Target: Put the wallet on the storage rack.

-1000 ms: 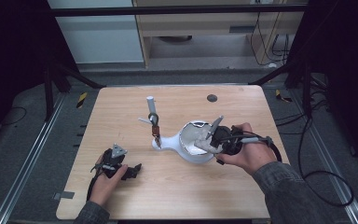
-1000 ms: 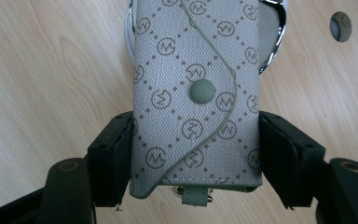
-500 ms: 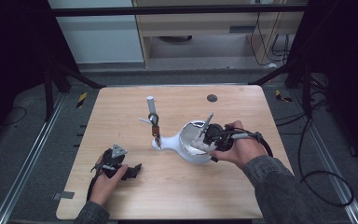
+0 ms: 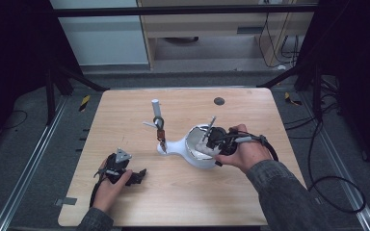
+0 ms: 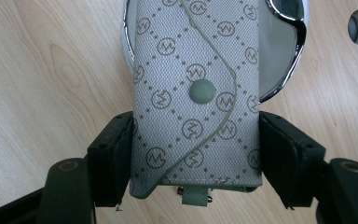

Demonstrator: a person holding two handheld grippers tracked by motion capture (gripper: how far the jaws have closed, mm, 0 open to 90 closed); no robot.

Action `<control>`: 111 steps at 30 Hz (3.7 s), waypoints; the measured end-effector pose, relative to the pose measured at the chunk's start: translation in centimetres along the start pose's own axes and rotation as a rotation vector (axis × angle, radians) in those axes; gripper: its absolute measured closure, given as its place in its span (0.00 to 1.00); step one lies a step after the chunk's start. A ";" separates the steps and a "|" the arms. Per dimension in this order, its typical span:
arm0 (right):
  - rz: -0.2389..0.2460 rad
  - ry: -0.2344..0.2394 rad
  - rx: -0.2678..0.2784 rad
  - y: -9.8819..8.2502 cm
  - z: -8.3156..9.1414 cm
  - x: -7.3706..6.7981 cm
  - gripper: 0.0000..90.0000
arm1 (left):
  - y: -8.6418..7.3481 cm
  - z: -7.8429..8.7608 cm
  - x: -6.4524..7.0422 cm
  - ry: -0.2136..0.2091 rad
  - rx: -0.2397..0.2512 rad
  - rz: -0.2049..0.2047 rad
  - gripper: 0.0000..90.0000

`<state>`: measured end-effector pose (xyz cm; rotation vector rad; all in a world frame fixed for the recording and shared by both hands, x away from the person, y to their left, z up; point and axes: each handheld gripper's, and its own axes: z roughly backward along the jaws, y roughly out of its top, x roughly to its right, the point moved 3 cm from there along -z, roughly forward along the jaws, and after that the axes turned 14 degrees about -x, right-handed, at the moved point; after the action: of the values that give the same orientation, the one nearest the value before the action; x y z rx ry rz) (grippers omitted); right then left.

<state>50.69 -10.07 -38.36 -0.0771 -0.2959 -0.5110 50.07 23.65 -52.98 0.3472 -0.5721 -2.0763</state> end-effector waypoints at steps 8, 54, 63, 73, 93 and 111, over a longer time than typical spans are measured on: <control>0.005 -0.003 -0.013 0.5 -0.1 0.1 0.35 | 0.0 0.0 0.0 0.000 0.000 -0.001 0.00; 0.015 -0.040 -0.066 3.1 -2.2 0.2 0.35 | 0.1 0.0 0.1 -0.003 0.000 -0.009 0.00; 0.014 -0.036 -0.065 3.5 -2.7 0.3 0.35 | 0.1 -0.1 0.1 -0.004 0.000 -0.010 0.00; 0.015 -0.030 -0.068 3.8 -3.0 0.3 0.35 | 0.1 0.0 0.1 -0.005 0.000 -0.010 0.00; 0.020 -0.017 -0.074 4.5 -3.6 0.2 0.35 | 0.1 -0.1 0.1 -0.004 0.000 -0.010 0.00; 0.018 -0.017 -0.062 5.1 -3.8 -0.1 0.33 | 0.1 -0.1 0.1 -0.005 0.002 -0.010 0.00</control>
<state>54.08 -6.18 -41.97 -0.1441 -0.2960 -0.5020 50.12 23.50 -52.99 0.3464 -0.5763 -2.0870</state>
